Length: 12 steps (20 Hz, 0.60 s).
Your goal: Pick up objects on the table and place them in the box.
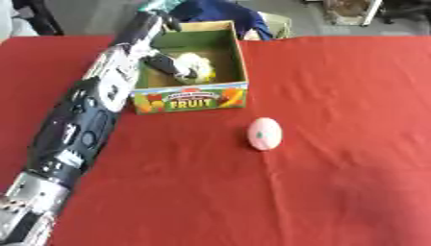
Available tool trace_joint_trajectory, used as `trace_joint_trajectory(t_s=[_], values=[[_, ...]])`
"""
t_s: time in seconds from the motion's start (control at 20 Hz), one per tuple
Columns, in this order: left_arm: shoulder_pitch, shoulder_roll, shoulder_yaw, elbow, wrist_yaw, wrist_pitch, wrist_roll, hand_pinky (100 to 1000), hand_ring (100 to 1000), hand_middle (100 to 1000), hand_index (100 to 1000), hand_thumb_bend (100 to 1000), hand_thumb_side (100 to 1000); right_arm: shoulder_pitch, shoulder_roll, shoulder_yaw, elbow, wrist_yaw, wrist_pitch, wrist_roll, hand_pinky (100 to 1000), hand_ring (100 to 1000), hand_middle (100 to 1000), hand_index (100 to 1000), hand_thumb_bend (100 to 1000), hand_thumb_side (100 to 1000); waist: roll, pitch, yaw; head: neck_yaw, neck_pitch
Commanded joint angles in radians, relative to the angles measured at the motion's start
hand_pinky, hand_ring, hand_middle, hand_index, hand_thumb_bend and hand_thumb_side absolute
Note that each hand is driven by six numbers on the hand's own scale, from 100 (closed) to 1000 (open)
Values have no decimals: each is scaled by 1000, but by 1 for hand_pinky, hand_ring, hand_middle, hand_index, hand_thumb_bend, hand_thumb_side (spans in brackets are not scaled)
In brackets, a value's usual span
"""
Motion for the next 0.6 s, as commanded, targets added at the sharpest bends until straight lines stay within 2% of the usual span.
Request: trace_joint_trajectory(t_s=[0.05, 0.2, 0.25, 0.35, 0.6], values=[[57, 67, 32, -219, 178, 24, 43, 620, 663, 638, 699, 888, 265, -14, -32, -10, -13, -3, -3, -3, 674, 783, 599, 786, 100, 214, 0, -13, 7, -11, -5], [163, 87, 59, -393, 309, 47, 77, 607, 650, 625, 692, 875, 253, -38, -67, -4, -15, -3, -6, 4, 674, 784, 600, 788, 100, 212, -1, -13, 18, -18, -4], [198, 92, 66, -443, 342, 51, 87, 607, 648, 624, 693, 896, 251, -49, -84, 0, -15, -4, -8, 9, 674, 785, 601, 788, 100, 224, -1, -13, 22, -21, -3], [261, 96, 77, -523, 395, 56, 103, 603, 643, 620, 691, 867, 248, -73, -123, 11, -11, -4, -11, 22, 675, 786, 602, 790, 100, 210, -1, -14, 28, -28, 0], [368, 75, 97, -632, 478, 57, 132, 583, 630, 609, 685, 848, 248, -156, -225, 55, 19, 16, -29, 77, 679, 793, 613, 804, 100, 201, -2, -17, 44, -37, 4]])
